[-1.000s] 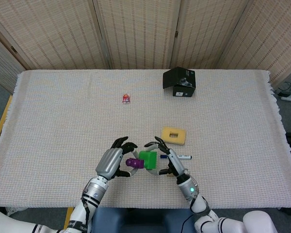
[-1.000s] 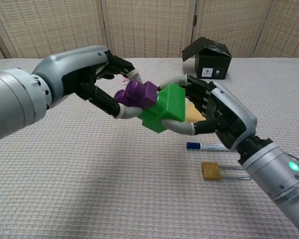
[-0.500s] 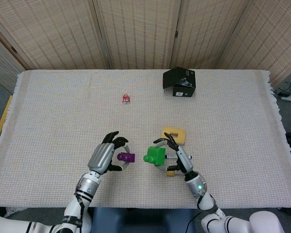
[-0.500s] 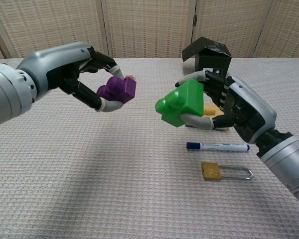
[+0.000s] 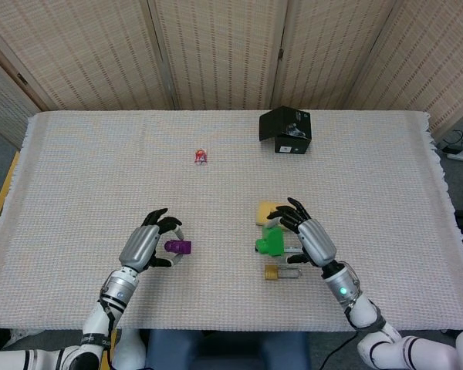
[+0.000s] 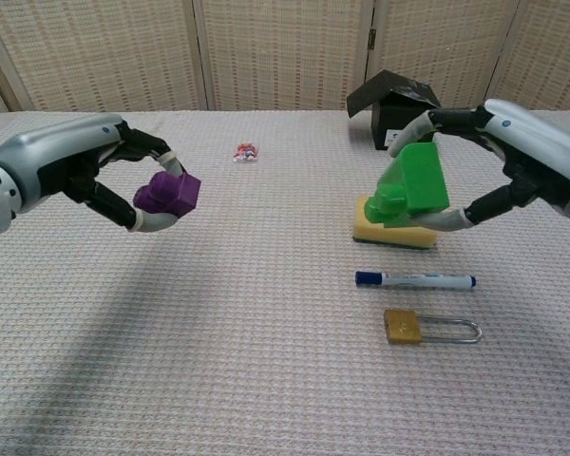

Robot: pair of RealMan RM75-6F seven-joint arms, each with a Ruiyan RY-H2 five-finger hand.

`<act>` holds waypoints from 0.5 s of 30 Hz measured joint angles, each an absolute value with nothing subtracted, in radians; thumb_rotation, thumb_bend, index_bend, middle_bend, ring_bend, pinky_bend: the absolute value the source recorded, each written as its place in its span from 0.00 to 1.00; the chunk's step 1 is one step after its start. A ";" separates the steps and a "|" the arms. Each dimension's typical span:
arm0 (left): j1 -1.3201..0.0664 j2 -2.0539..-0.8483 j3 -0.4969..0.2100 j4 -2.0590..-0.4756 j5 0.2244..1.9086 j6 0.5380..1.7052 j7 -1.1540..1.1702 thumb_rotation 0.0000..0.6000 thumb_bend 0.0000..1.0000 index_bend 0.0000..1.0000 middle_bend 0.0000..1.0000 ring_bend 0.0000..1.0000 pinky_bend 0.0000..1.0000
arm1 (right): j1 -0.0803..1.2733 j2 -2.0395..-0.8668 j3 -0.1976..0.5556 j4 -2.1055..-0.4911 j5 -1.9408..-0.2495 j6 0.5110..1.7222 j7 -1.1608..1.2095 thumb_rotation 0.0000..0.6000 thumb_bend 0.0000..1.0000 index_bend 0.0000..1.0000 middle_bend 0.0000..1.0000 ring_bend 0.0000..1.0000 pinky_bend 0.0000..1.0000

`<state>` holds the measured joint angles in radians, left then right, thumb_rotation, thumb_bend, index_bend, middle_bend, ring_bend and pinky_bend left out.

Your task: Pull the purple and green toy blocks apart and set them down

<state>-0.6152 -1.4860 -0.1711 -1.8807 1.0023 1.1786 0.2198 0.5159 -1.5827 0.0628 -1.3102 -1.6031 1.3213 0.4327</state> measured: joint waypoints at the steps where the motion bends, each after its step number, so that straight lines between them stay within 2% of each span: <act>1: -0.611 -1.482 -0.167 -1.867 1.010 1.172 0.212 1.00 0.36 0.83 0.31 0.08 0.01 | 0.513 -1.553 0.057 -1.325 -1.596 1.304 0.406 1.00 0.25 0.98 0.29 0.15 0.00; 5: -0.599 -1.474 -0.153 -1.799 1.032 1.144 0.170 1.00 0.36 0.83 0.31 0.08 0.01 | 0.476 -1.449 0.021 -1.360 -1.570 1.273 0.346 1.00 0.25 0.98 0.29 0.14 0.00; 15: -0.591 -1.539 -0.098 -1.504 1.186 1.084 0.046 1.00 0.36 0.83 0.31 0.08 0.00 | 0.405 -1.382 -0.020 -1.347 -1.578 1.316 0.228 1.00 0.25 0.98 0.28 0.12 0.00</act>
